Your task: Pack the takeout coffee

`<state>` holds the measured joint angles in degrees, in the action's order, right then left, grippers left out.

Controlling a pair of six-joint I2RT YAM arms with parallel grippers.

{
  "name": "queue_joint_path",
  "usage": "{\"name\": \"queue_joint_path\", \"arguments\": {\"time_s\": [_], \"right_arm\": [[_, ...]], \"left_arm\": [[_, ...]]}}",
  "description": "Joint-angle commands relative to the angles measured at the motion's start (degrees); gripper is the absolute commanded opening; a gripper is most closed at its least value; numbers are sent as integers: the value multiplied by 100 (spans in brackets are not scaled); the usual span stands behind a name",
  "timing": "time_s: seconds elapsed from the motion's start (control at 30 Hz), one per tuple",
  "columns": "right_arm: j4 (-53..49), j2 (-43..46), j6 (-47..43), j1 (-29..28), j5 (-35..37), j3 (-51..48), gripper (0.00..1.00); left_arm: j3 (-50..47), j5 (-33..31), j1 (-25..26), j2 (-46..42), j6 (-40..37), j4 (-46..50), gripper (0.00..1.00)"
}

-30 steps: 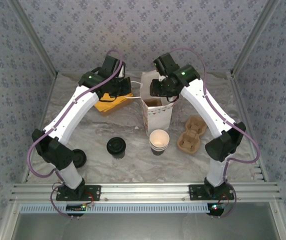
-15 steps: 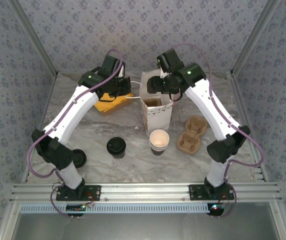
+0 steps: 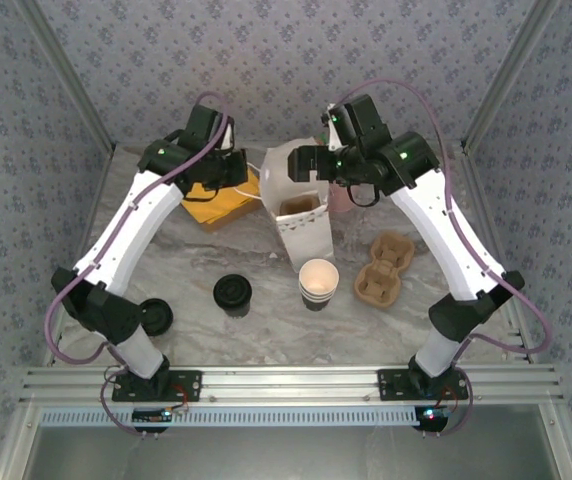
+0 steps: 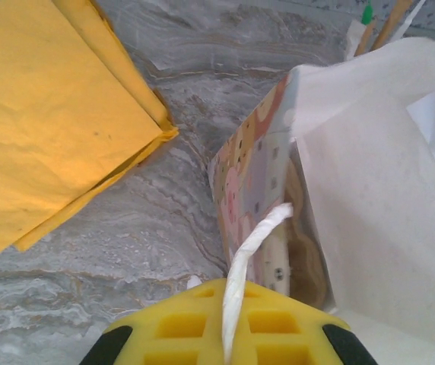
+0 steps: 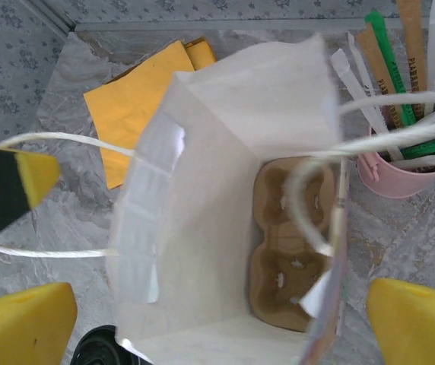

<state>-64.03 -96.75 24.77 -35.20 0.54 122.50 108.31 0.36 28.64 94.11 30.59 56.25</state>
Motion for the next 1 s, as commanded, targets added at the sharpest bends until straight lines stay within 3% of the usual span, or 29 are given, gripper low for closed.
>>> {"name": "queue_joint_path", "arguments": {"time_s": [0.0,0.5,0.83,0.97], "right_arm": [[40,88,62,-63,144,-87,100],[110,115,150,-225,244,-305,100],[25,159,443,-195,212,-419,100],[323,442,528,-140,238,-784,100]], "left_arm": [[47,-114,-125,-387,-184,183,0],[165,-129,-412,-511,-376,404,0],[308,196,-614,-315,-501,422,1],[313,352,-615,-335,-476,453,10]]}}
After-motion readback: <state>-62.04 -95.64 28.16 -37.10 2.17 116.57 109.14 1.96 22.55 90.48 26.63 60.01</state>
